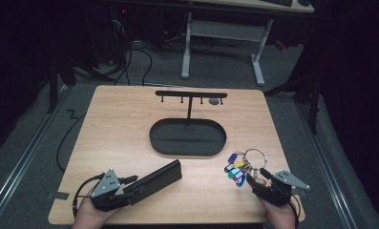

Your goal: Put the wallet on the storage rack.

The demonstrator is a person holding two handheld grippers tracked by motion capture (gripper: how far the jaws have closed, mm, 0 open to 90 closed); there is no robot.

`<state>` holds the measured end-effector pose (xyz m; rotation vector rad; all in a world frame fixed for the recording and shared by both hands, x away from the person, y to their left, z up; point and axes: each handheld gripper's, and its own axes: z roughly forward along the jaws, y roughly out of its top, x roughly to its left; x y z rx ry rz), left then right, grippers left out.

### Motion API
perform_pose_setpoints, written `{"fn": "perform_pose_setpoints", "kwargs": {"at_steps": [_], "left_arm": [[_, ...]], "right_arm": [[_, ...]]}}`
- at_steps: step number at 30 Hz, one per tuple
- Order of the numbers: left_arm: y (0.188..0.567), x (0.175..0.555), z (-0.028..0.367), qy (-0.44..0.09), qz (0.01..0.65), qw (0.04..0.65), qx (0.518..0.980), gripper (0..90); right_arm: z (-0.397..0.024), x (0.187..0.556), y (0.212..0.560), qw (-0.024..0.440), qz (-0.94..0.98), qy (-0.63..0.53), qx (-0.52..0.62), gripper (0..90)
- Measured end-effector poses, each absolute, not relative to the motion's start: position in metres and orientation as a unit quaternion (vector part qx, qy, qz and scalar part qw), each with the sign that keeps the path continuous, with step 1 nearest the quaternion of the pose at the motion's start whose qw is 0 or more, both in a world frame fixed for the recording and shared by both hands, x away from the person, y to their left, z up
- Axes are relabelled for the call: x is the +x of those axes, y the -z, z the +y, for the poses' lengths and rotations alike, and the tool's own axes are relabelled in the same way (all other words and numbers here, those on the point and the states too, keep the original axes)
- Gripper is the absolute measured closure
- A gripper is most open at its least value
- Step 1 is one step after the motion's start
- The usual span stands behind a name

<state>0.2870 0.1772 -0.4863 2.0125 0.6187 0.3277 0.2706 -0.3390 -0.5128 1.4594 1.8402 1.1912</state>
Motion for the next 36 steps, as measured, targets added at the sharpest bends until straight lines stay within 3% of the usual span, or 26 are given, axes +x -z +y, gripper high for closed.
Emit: {"fn": "perform_pose_setpoints", "kwargs": {"at_steps": [10, 21, 29, 36], "left_arm": [[0.481, 0.288, 0.175, -0.111, 0.250, 0.470, 0.839, 70.7], [0.480, 0.284, 0.173, -0.113, 0.254, 0.467, 0.839, 73.9], [0.475, 0.277, 0.166, -0.165, 0.239, 0.460, 0.839, 75.9], [0.462, 0.274, 0.155, -0.222, 0.180, 0.461, 0.840, 76.4]], "right_arm": [[-0.339, 0.271, 0.513, 0.250, 0.677, -0.437, 0.537, 34.0], [-0.338, 0.271, 0.514, 0.250, 0.676, -0.437, 0.538, 34.0], [-0.340, 0.271, 0.513, 0.253, 0.674, -0.439, 0.537, 34.0], [-0.342, 0.270, 0.512, 0.252, 0.672, -0.442, 0.539, 34.1]]}}
